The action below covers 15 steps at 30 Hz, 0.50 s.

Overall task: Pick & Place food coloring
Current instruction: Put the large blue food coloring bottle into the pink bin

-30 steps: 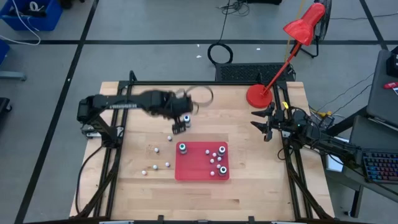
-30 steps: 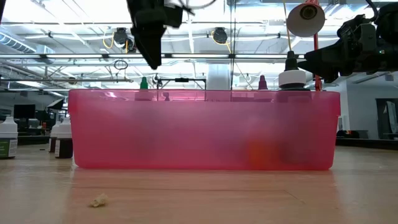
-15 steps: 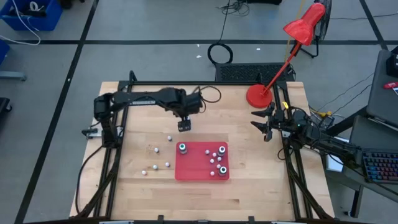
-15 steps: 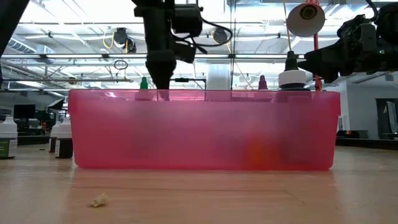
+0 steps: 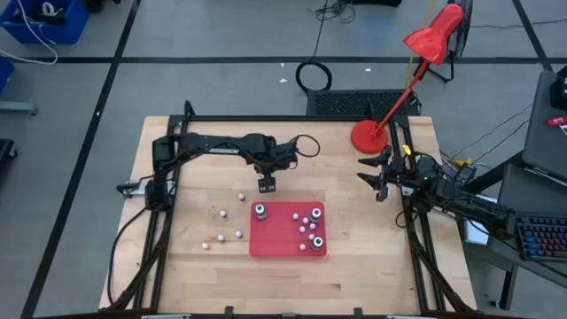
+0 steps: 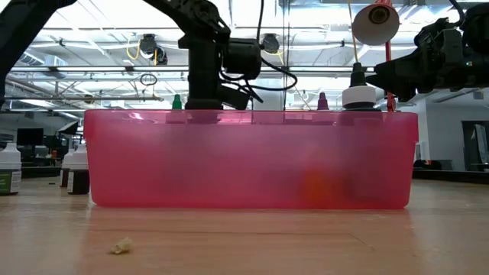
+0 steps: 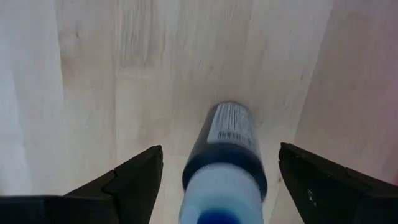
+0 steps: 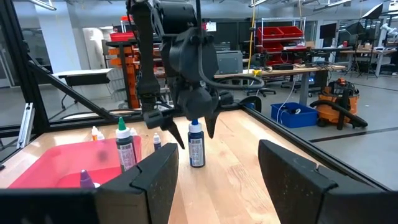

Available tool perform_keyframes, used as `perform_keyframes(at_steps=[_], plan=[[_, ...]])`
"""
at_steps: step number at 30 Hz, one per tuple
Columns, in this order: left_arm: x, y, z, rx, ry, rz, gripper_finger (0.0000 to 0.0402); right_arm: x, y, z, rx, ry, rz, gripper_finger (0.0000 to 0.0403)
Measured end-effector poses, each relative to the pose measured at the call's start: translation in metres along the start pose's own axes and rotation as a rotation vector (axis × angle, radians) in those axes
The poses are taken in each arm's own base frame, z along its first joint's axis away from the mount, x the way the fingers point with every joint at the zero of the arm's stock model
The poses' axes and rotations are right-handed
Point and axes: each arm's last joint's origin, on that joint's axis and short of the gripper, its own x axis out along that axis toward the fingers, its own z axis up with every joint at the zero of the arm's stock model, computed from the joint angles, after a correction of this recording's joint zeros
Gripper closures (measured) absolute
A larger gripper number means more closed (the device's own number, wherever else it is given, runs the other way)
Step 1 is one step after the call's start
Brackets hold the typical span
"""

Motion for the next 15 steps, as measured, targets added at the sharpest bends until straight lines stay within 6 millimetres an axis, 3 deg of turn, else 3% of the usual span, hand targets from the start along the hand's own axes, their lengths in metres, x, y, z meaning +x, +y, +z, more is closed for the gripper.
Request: perform_keyframes(at_steps=[10,15], plan=[[0.0009,0.0017,-0.0008,-0.026,0.012,0.02,0.0093,0.0,0.0,0.0,0.0,0.0,0.0,0.0193],[0.0009,0.0022,-0.0035,-0.008,0.041,0.041,0.0156,0.0,0.0,0.0,0.0,0.0,0.001,0.0193]])
